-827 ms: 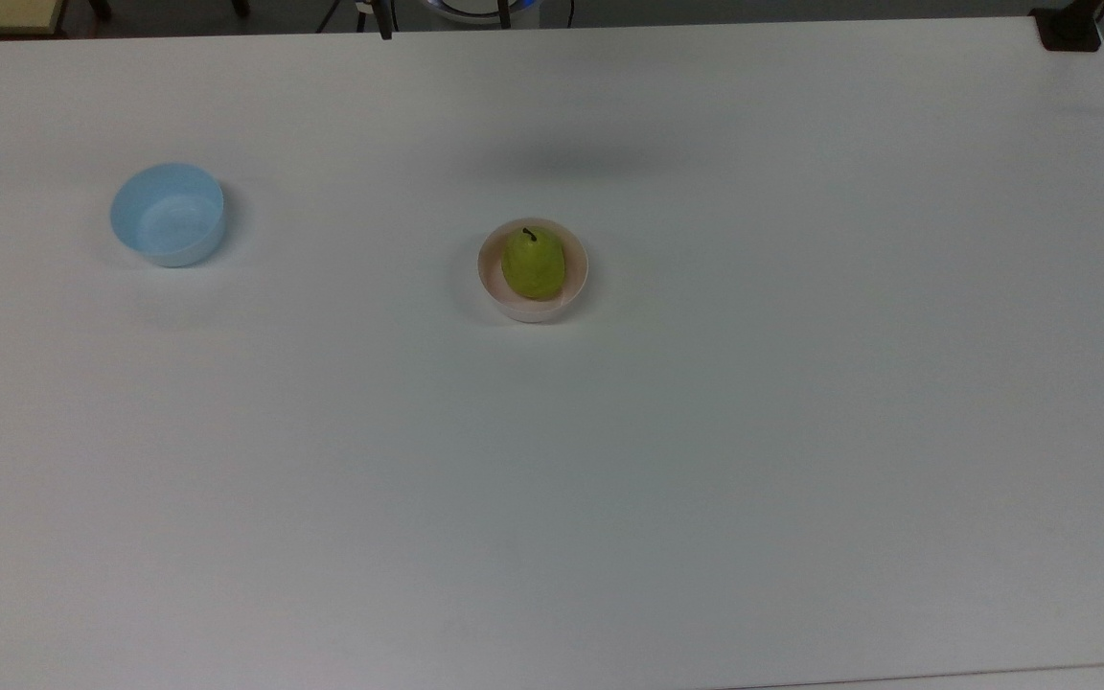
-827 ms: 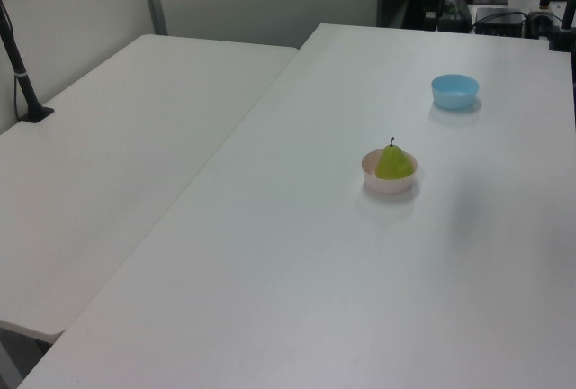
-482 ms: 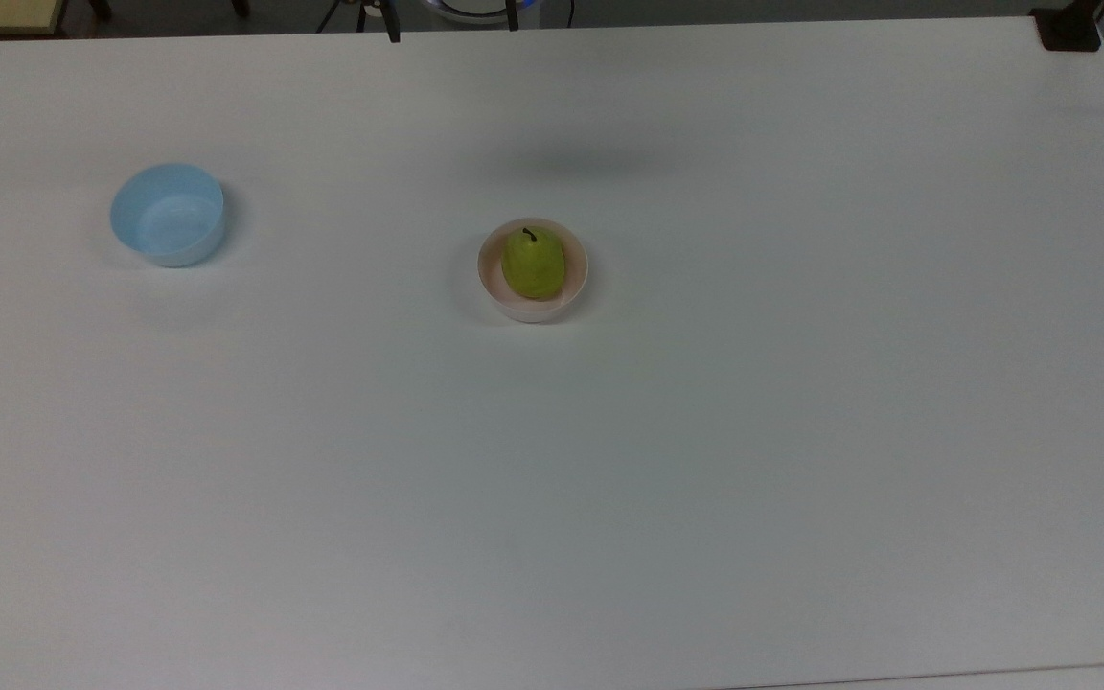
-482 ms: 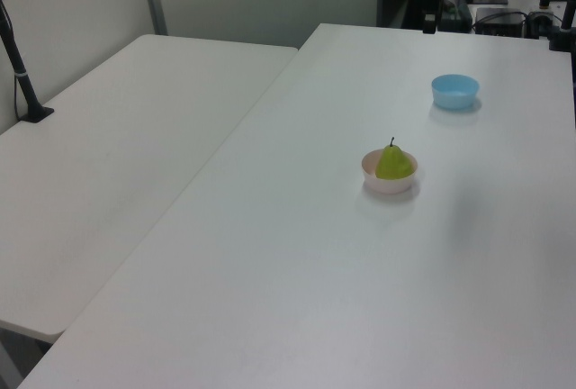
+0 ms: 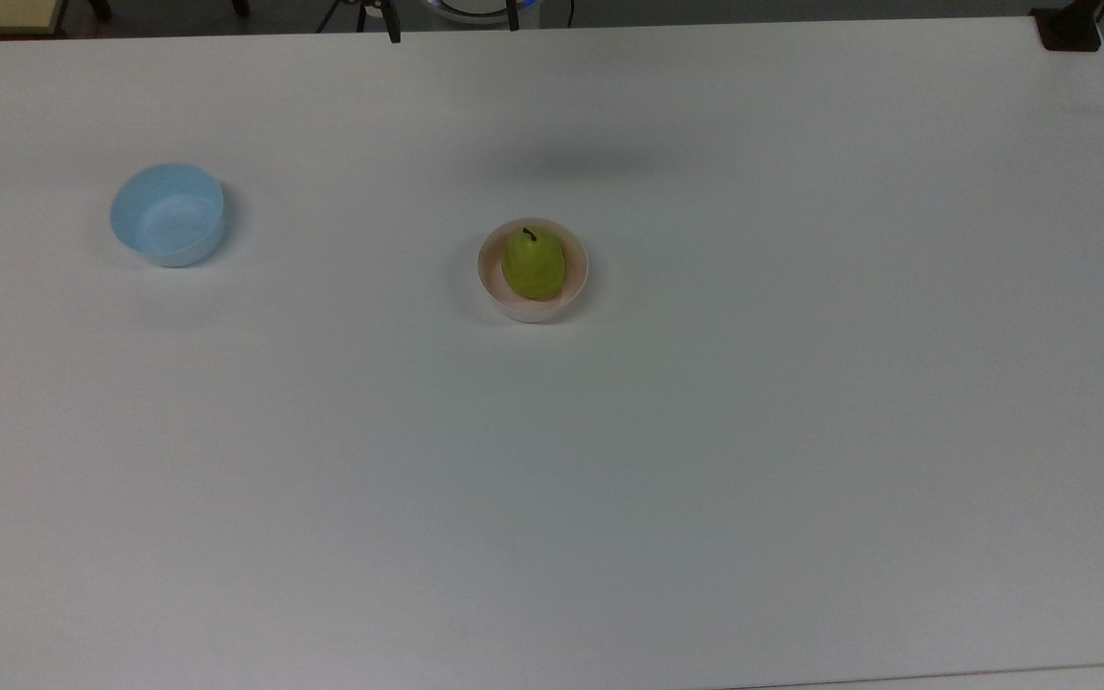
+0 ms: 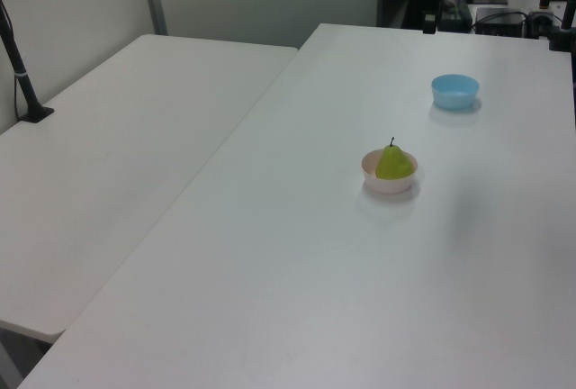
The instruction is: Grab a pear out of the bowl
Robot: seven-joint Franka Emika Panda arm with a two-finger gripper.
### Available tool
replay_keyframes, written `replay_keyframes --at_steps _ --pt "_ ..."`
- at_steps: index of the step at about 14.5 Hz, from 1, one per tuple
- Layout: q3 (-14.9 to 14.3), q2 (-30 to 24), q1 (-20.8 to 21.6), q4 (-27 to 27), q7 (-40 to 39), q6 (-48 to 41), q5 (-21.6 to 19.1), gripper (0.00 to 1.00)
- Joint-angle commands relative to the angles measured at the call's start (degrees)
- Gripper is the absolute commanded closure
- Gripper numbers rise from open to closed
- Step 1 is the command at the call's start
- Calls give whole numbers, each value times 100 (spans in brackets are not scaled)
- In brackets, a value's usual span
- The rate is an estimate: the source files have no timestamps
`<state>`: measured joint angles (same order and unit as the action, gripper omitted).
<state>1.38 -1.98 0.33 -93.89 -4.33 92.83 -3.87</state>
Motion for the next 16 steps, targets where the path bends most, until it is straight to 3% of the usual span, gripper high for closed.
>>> replay_keyframes --at_steps 1,3,6,10,16 --pt "-59 74 133 -129 -1055 130 166 0" --pt "-59 223 248 -147 -1464 139 289 0" --pt "-59 601 563 -103 -1456 192 702 0" --pt "-51 1093 749 -216 -904 692 809 0" --pt "-42 1278 819 -1428 -632 2457 765 0"
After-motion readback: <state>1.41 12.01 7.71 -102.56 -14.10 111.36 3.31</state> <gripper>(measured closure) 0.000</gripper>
